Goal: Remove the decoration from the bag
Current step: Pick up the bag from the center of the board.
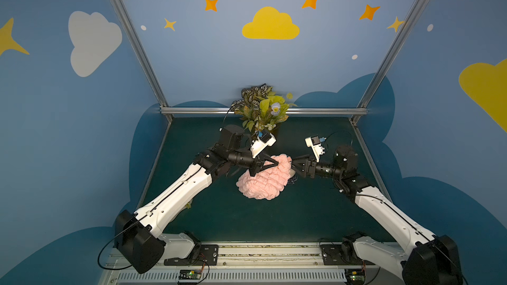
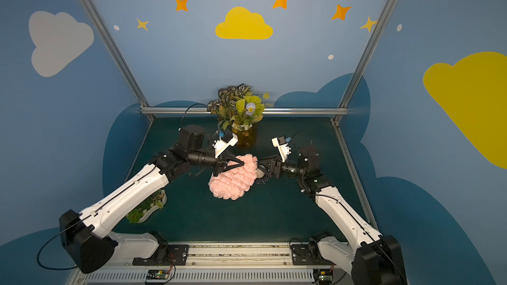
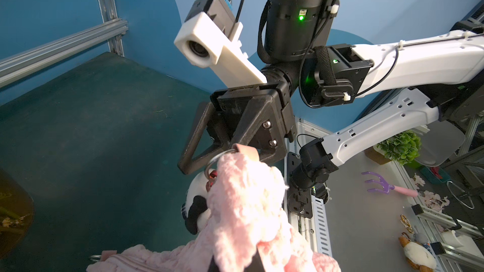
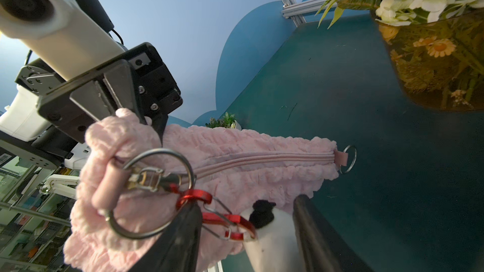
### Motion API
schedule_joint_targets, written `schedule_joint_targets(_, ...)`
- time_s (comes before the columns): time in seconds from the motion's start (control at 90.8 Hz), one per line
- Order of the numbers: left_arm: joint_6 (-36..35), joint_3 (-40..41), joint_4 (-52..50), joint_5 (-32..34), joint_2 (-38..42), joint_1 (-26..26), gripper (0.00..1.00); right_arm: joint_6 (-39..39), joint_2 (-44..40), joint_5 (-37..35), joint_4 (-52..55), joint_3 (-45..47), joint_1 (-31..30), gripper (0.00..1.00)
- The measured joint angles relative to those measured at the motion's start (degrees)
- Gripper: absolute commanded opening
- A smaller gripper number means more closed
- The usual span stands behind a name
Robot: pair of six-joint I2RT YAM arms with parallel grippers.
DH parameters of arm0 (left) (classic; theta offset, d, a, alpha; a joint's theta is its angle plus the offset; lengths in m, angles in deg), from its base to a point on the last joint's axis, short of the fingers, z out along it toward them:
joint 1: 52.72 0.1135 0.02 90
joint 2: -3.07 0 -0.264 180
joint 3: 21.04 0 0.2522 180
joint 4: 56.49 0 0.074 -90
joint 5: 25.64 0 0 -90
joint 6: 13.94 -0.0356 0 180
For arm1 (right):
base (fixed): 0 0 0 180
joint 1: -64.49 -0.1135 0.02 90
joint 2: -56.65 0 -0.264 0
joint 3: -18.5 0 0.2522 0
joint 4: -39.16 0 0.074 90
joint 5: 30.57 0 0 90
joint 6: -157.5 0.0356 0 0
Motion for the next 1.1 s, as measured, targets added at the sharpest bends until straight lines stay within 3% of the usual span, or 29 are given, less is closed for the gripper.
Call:
schedule_joint_targets(0.44, 3.0, -0.9, 1.4, -3.5, -0.3, 3.3, 0.02, -3.9, 0.6, -0.2, 3.1, 0.0, -2.0, 0.61)
schedule_joint_targets(0.606, 3.0, -0.9, 1.4, -4.7, -0.3, 4.3, 0.02, -3.9, -6.6, -2.9, 7.4, 0.0, -1.0, 0.64)
schedule_joint_targets(0.815, 3.0, -1.2, 1.3, -8.5, -1.1, 5.8, 0.02, -0.9, -16.5, -6.4, 7.9, 0.0, 0.1, 0.75)
schedule_joint_targets(1.101, 3.0, -4.1, -0.1, -13.9, -5.7, 5.9, 0.02, -0.7, -8.9, -6.3, 10.4, -7.4, -1.1, 0.73)
